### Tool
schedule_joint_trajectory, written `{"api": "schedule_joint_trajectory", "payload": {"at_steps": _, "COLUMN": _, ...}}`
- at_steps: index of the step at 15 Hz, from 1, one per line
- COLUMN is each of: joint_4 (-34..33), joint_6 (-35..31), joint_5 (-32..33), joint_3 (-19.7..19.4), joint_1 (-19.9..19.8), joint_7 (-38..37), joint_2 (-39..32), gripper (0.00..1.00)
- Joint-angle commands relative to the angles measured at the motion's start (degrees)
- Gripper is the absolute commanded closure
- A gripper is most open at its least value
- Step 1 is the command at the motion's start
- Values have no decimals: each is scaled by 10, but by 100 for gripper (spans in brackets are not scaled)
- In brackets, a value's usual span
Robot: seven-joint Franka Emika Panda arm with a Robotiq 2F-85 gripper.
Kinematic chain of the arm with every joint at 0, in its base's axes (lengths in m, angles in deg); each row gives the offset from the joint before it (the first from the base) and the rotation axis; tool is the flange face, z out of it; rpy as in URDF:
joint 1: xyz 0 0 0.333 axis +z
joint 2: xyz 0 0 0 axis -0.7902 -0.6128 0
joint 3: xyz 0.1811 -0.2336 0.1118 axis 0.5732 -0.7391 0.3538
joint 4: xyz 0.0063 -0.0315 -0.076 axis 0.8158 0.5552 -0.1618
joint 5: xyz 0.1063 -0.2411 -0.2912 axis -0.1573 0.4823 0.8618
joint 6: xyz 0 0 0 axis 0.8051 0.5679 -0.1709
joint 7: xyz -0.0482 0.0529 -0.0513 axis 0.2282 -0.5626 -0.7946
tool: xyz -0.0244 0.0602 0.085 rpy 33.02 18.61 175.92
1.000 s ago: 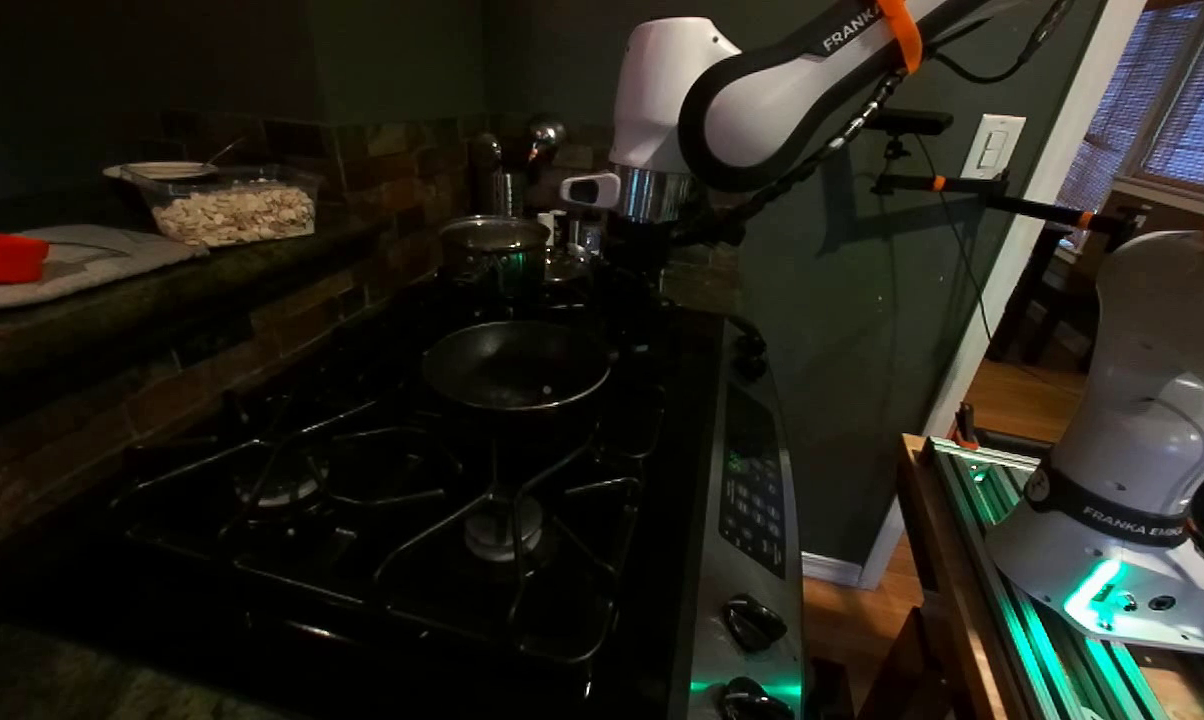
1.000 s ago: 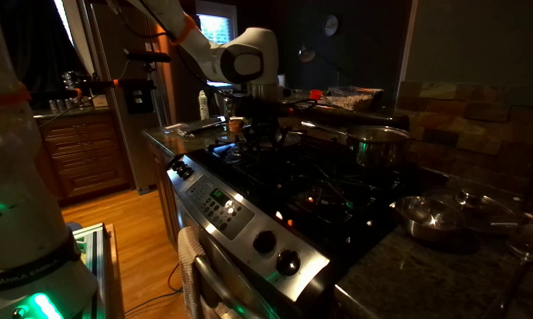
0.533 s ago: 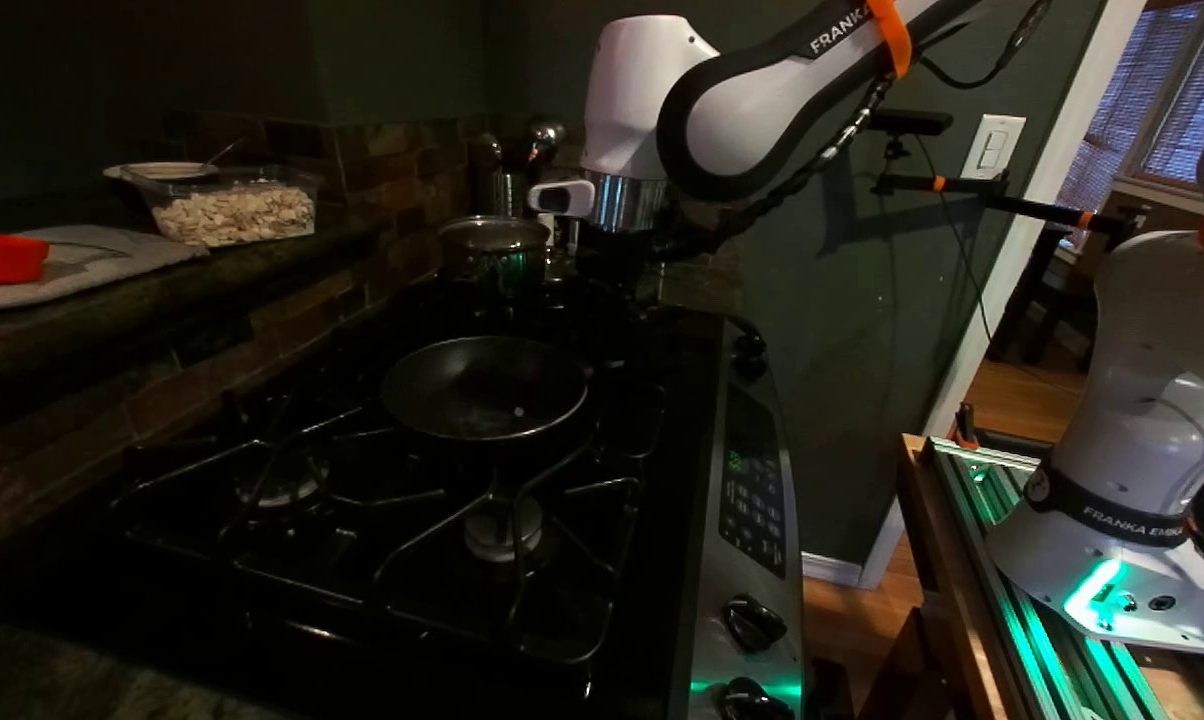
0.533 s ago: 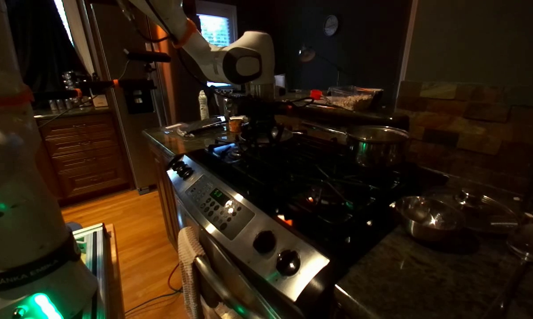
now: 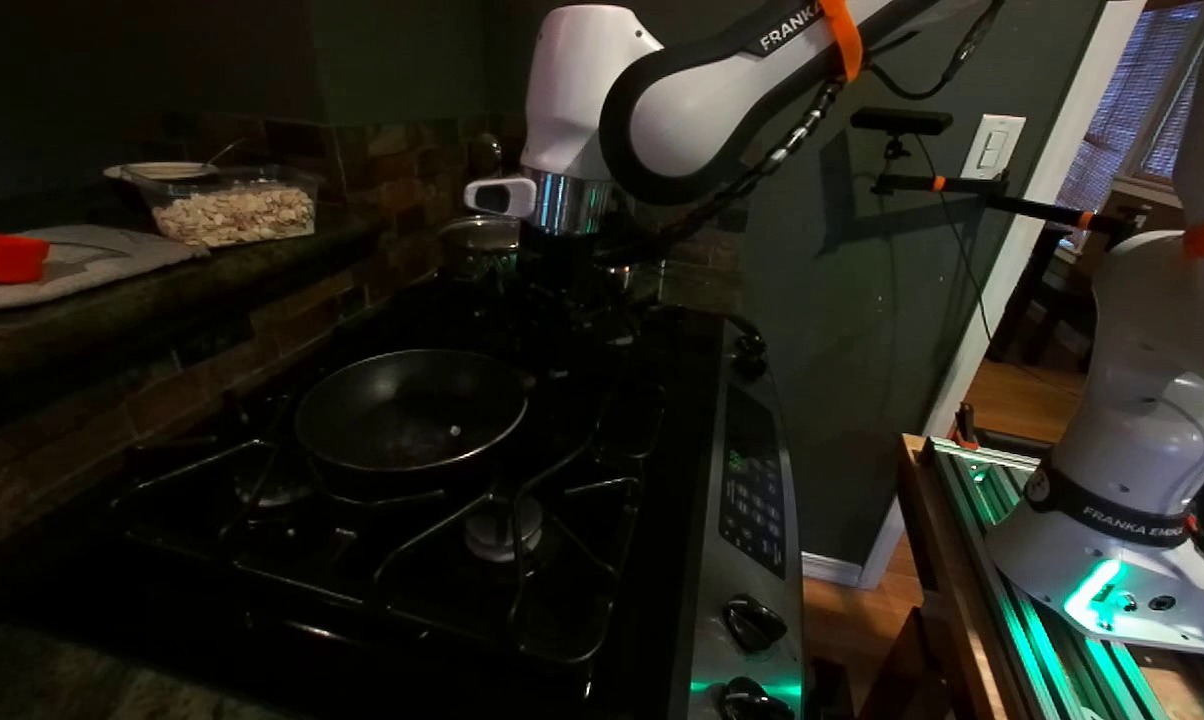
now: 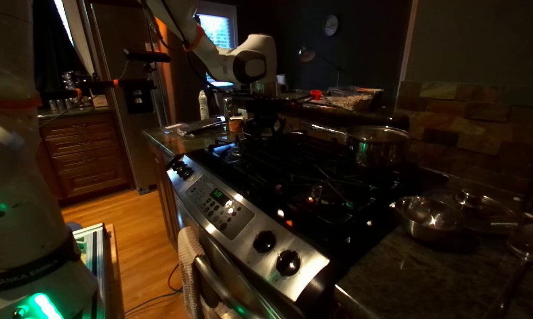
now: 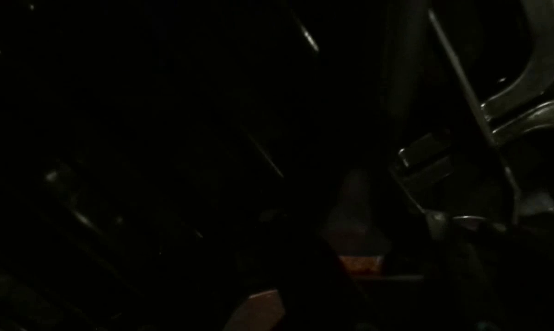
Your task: Move the black pan to the left
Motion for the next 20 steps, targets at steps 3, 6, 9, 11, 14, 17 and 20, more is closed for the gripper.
{"api": "schedule_joint_trajectory", "payload": {"at_steps": 3, "joint_4": -87, "joint_6": 4, "joint_5": 5, "joint_3": 11, "joint_1": 6, "joint_7": -35, "joint_2": -70, "gripper": 79}}
{"api": "schedule_joint_trajectory", "payload": {"at_steps": 6, "joint_4": -119, "joint_6": 4, "joint_5": 0, "joint_3": 18, "joint_1": 8, "joint_7": -58, "joint_2": -97, "gripper": 79}}
{"api": "schedule_joint_trajectory", "payload": {"at_steps": 9, "joint_4": -143, "joint_6": 1, "joint_5": 7, "joint_3": 20, "joint_1": 12, "joint_7": -88, "joint_2": -114, "gripper": 79}}
{"api": "schedule_joint_trajectory", "payload": {"at_steps": 11, "joint_4": -157, "joint_6": 1, "joint_5": 18, "joint_3": 16, "joint_1": 17, "joint_7": -112, "joint_2": -122, "gripper": 79}}
{"api": "schedule_joint_trajectory", "payload": {"at_steps": 14, "joint_4": -176, "joint_6": 4, "joint_5": 21, "joint_3": 18, "joint_1": 21, "joint_7": -136, "joint_2": -133, "gripper": 79}}
{"api": "schedule_joint_trajectory", "payload": {"at_steps": 17, "joint_4": -198, "joint_6": 6, "joint_5": 37, "joint_3": 16, "joint_1": 32, "joint_7": -163, "joint_2": -145, "gripper": 79}}
{"api": "schedule_joint_trajectory", "payload": {"at_steps": 20, "joint_4": -223, "joint_6": 10, "joint_5": 64, "joint_3": 11, "joint_1": 41, "joint_7": -196, "joint_2": -160, "gripper": 79}}
